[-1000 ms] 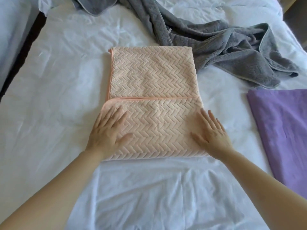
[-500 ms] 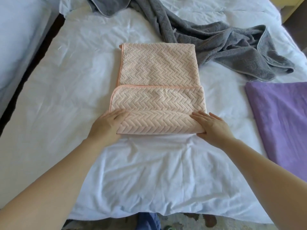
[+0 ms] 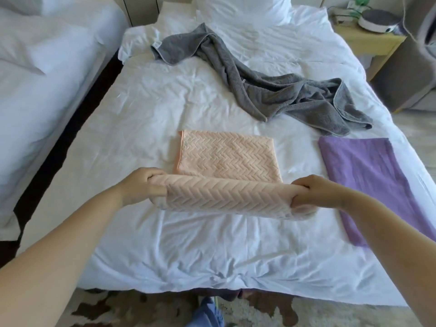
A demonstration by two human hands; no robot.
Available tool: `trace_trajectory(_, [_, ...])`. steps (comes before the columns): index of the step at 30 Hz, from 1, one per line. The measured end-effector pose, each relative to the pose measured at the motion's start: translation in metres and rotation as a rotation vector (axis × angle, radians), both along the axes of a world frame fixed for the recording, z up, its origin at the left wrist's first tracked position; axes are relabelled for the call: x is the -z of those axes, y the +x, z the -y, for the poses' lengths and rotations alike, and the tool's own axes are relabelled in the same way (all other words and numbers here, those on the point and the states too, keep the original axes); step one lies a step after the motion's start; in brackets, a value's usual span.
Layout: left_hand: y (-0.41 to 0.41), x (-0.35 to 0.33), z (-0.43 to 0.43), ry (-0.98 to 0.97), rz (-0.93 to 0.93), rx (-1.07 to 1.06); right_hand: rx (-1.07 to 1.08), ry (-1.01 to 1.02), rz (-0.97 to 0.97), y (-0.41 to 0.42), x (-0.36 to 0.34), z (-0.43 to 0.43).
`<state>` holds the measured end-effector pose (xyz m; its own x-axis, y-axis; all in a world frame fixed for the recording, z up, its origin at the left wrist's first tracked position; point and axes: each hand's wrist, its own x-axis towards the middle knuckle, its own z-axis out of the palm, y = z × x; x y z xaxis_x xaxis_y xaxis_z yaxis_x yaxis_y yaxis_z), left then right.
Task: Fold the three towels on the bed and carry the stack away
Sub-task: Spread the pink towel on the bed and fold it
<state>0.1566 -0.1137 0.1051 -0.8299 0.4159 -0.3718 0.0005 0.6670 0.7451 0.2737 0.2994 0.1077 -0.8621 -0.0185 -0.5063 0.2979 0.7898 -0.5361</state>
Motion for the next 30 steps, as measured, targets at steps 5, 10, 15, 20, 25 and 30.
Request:
trace_trajectory(5, [-0.039, 0.012, -0.015, 0.330, 0.203, -0.296, 0.411, -0.531, -0.107, -0.027, 0.008, -0.022])
trace_trajectory(10, [-0.083, 0.071, -0.056, 0.521, 0.344, -0.498, 0.837, -0.864, -0.167, -0.072, 0.078, -0.021])
trace_trajectory(15, [-0.083, 0.130, -0.068, 0.108, 0.118, -0.539, 0.808, -0.707, -0.134, -0.075, 0.132, -0.007])
trace_trajectory(20, [-0.086, 0.137, -0.071, 0.085, -0.216, -0.482, 0.780, -0.390, -0.392, -0.082, 0.138, 0.002])
trace_trajectory(25, [-0.096, 0.152, -0.074, -0.100, -0.233, -0.523, 0.794, -0.255, -0.401, -0.101, 0.146, 0.002])
trace_trajectory(30, [-0.097, 0.159, -0.081, -0.246, -0.189, -0.544, 0.819, -0.101, -0.274, -0.111, 0.157, 0.008])
